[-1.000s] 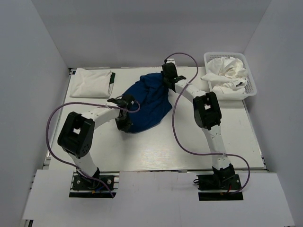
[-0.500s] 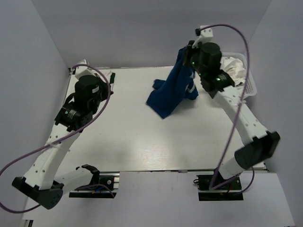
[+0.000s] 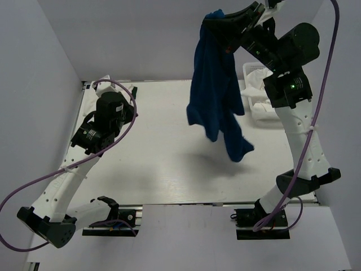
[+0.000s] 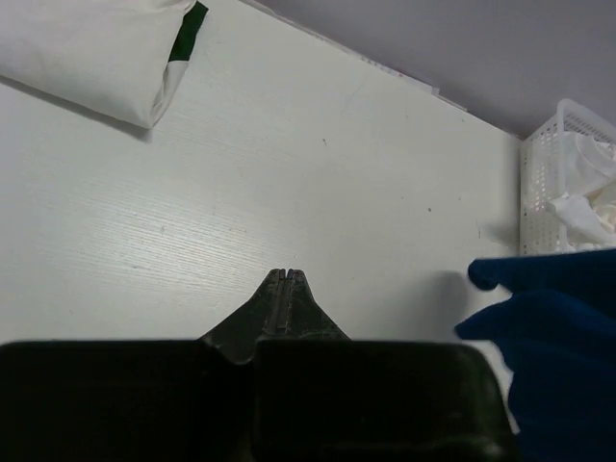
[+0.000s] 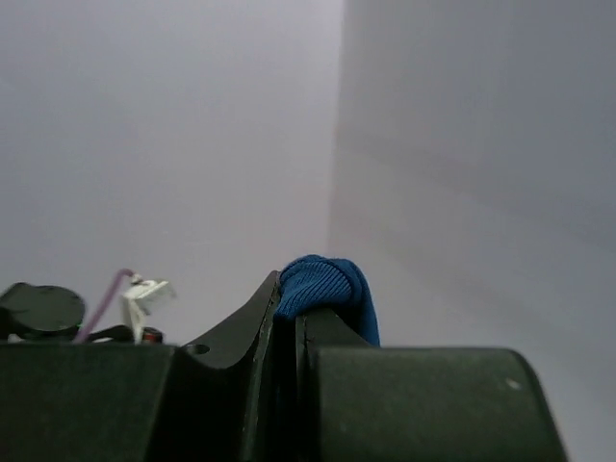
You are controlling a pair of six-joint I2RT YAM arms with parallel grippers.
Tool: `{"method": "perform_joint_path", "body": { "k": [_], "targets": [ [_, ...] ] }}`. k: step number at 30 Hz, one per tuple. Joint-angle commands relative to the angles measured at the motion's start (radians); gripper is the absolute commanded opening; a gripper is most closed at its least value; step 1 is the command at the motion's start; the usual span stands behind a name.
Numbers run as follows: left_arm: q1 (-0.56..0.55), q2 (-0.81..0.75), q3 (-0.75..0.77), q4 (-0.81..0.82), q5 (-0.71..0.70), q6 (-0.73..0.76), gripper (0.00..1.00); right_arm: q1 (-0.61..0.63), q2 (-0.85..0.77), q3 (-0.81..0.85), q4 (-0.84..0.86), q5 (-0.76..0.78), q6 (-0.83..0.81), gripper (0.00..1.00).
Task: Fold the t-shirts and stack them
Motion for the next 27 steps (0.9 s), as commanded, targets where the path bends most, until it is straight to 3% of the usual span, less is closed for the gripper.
{"method": "perform_joint_path", "body": {
  "k": [1, 5, 8, 9, 11, 12, 14, 15, 16, 17, 19, 20, 21, 24, 27],
  "targets": [
    [0.003, -0.024, 0.011, -0.029, -0.008, 0.008, 0.0, 0.003, 0.031, 0.044, 0.188, -0.151, 0.143, 0.0],
    [0.003, -0.024, 0.02, -0.069, -0.044, -0.003, 0.0, -0.002, 0.025, 0.053, 0.219, -0.131, 0.137, 0.0],
    [0.003, -0.033, 0.029, -0.092, -0.067, -0.012, 0.0, -0.007, -0.079, -0.082, 0.193, -0.002, 0.076, 0.0],
    [0.003, -0.033, 0.029, -0.103, -0.076, -0.012, 0.0, -0.014, -0.139, -0.264, 0.21, 0.104, 0.054, 0.0],
    [0.003, -0.033, 0.029, -0.117, -0.085, -0.012, 0.0, -0.029, -0.224, -0.391, 0.198, 0.177, 0.001, 0.0],
    [0.003, -0.033, 0.029, -0.134, -0.085, -0.012, 0.0, -0.039, -0.281, -0.58, 0.172, 0.288, -0.016, 0.0],
    [0.003, -0.033, 0.029, -0.152, -0.096, -0.026, 0.0, -0.051, -0.354, -0.718, 0.138, 0.384, -0.043, 0.0],
    [0.003, -0.033, 0.015, -0.152, -0.096, -0.026, 0.0, -0.069, -0.369, -0.905, 0.11, 0.421, -0.044, 0.0],
    [0.003, -0.033, 0.006, -0.164, -0.087, -0.038, 0.0, -0.076, -0.397, -0.959, 0.09, 0.502, -0.024, 0.0],
    [0.003, -0.023, -0.006, -0.184, -0.087, -0.065, 0.08, -0.073, -0.412, -1.067, 0.057, 0.665, -0.035, 0.0],
    [0.003, 0.016, -0.019, -0.223, -0.065, -0.075, 0.44, -0.102, -0.415, -1.114, 0.02, 0.806, 0.107, 0.2],
    [0.003, 0.028, -0.028, -0.236, -0.056, -0.101, 0.8, -0.1, -0.42, -1.16, 0.019, 0.869, 0.141, 0.45],
    [0.003, 0.056, -0.028, -0.262, -0.056, -0.113, 1.0, -0.109, -0.424, -1.163, 0.029, 0.871, 0.154, 0.9],
    [0.003, 0.088, -0.052, -0.287, -0.047, -0.162, 1.0, -0.102, -0.38, -1.076, -0.037, 0.85, 0.122, 0.9],
    [0.012, 0.116, -0.098, -0.339, -0.016, -0.247, 1.0, -0.086, -0.262, -0.964, -0.206, 0.669, 0.045, 0.9]
  ]
}}
